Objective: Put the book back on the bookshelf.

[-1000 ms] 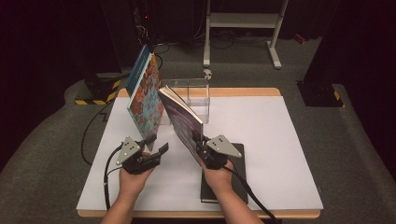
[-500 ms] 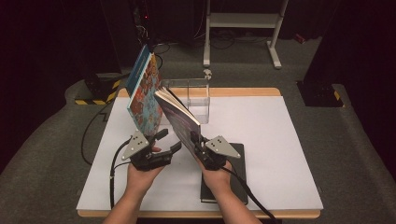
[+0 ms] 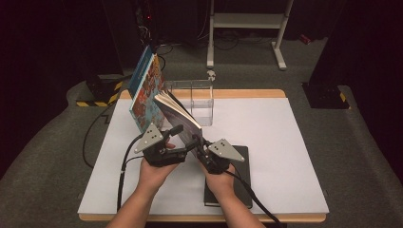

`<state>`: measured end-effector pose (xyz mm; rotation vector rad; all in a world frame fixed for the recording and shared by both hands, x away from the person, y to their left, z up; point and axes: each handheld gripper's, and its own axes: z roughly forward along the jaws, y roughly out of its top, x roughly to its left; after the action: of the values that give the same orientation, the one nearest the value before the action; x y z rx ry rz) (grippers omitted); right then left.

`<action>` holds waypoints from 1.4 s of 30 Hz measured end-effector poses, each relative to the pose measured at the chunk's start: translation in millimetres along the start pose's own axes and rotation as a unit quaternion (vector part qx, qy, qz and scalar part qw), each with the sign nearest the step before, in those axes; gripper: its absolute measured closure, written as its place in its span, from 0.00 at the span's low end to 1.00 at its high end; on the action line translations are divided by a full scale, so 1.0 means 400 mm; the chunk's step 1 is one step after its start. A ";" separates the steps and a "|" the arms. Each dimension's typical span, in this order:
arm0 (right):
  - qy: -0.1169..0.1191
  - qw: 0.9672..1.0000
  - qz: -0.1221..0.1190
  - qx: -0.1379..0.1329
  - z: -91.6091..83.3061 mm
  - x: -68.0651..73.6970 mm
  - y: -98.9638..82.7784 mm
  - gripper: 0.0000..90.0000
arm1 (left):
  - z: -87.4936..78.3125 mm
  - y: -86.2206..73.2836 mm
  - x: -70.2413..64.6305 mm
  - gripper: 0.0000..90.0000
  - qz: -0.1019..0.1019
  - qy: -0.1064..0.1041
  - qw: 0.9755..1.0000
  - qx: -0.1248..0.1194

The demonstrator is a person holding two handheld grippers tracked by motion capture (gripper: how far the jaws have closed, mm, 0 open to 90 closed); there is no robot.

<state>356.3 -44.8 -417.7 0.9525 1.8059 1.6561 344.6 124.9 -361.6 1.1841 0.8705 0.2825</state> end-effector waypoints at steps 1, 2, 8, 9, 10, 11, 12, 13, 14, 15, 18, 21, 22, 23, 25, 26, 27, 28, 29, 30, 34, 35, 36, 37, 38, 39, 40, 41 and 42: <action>0.001 1.000 0.001 0.000 0.000 0.000 0.000 0.88 | 0.002 -0.001 -0.002 0.29 0.000 -0.001 1.000 0.000; 0.003 1.000 0.003 0.000 0.000 0.000 -0.001 0.87 | 0.005 -0.002 -0.004 0.29 0.001 0.000 1.000 0.001; 0.012 1.000 0.002 0.004 -0.001 0.004 -0.002 0.86 | 0.007 -0.007 -0.004 0.29 0.003 -0.001 1.000 0.004; 0.012 1.000 0.001 0.005 -0.001 0.004 -0.002 0.86 | 0.007 -0.007 -0.004 0.28 0.001 -0.001 1.000 0.003; 0.013 1.000 0.001 0.006 -0.001 0.004 -0.001 0.86 | 0.008 -0.006 -0.003 0.28 0.000 -0.001 1.000 0.004; 0.014 1.000 0.002 0.007 -0.001 0.004 -0.001 0.85 | 0.009 -0.007 -0.003 0.28 0.000 0.000 1.000 0.004; 0.014 1.000 0.003 0.007 -0.001 0.003 -0.001 0.85 | 0.009 -0.007 -0.002 0.28 0.002 0.000 1.000 0.005; 0.015 1.000 0.005 0.008 -0.001 0.003 -0.001 0.85 | 0.010 -0.007 -0.002 0.28 0.003 0.001 1.000 0.005; 0.016 1.000 0.005 0.008 -0.001 0.003 -0.001 0.85 | 0.011 -0.007 -0.002 0.28 0.000 0.001 1.000 0.003; 0.017 1.000 0.005 0.009 -0.001 0.003 -0.001 0.85 | 0.012 -0.007 -0.003 0.28 0.001 0.003 1.000 0.001; 0.018 1.000 0.006 0.010 -0.002 0.002 -0.001 0.84 | 0.014 -0.007 -0.003 0.28 0.001 0.005 1.000 0.000; 0.020 1.000 0.006 0.012 -0.001 0.001 0.000 0.84 | 0.016 -0.007 -0.002 0.27 0.006 0.006 1.000 0.003; 0.020 1.000 0.006 0.012 -0.001 0.001 0.000 0.84 | 0.018 -0.008 -0.004 0.27 0.005 0.006 1.000 0.002; 0.021 1.000 0.007 0.013 -0.001 0.001 0.000 0.84 | 0.020 -0.008 -0.004 0.27 0.006 0.007 1.000 0.002; 0.026 0.999 0.009 0.018 -0.002 0.000 -0.001 0.78 | 0.022 -0.007 -0.004 0.27 0.006 0.010 1.000 0.002; 0.033 0.999 0.013 0.026 -0.002 -0.002 -0.002 0.73 | 0.023 -0.007 -0.005 0.27 0.004 0.011 1.000 0.000; 0.038 0.999 0.017 0.032 -0.004 -0.003 -0.004 0.72 | 0.024 -0.008 -0.005 0.27 0.003 0.013 1.000 -0.001; 0.043 0.998 0.017 0.035 -0.009 -0.005 -0.008 0.71 | 0.024 -0.008 -0.005 0.27 0.006 0.013 1.000 0.000; 0.046 0.998 0.016 0.038 -0.016 -0.008 -0.013 0.71 | 0.025 -0.008 -0.006 0.27 0.005 0.014 1.000 -0.001; 0.050 0.998 0.018 0.041 -0.025 -0.012 -0.018 0.71 | 0.025 -0.009 -0.006 0.27 0.008 0.015 1.000 -0.001; 0.057 0.996 0.017 0.062 -0.043 -0.024 -0.034 0.77 | 0.030 -0.014 -0.009 0.26 0.015 0.021 1.000 -0.005; 0.055 0.996 0.016 0.063 -0.044 -0.025 -0.035 0.80 | 0.030 -0.016 -0.009 0.25 0.015 0.022 1.000 -0.003; 0.054 0.996 0.016 0.063 -0.044 -0.027 -0.036 0.82 | 0.033 -0.017 -0.011 0.25 0.015 0.024 1.000 -0.005; 0.054 0.996 0.018 0.063 -0.044 -0.028 -0.035 0.83 | 0.034 -0.020 -0.011 0.24 0.016 0.027 0.999 -0.004; 0.050 0.997 0.017 0.062 -0.043 -0.026 -0.034 0.85 | 0.036 -0.022 -0.011 0.23 0.016 0.029 0.999 -0.002; 0.046 0.997 0.007 0.060 -0.043 -0.023 -0.034 0.86 | 0.037 -0.024 -0.010 0.23 0.017 0.031 0.999 0.000; 0.044 0.997 0.001 0.060 -0.043 -0.018 -0.033 0.87 | 0.039 -0.026 -0.010 0.23 0.017 0.035 0.999 0.001; 0.042 0.997 -0.010 0.060 -0.043 -0.012 -0.032 0.88 | 0.039 -0.027 -0.009 0.23 0.017 0.037 0.999 0.002; 0.040 0.997 -0.019 0.060 -0.042 -0.006 -0.031 0.88 | 0.040 -0.029 -0.008 0.23 0.018 0.040 0.999 0.002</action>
<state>342.8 -57.4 -428.0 0.9085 1.9830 1.5983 351.2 107.4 -368.8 1.1989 0.9211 0.3594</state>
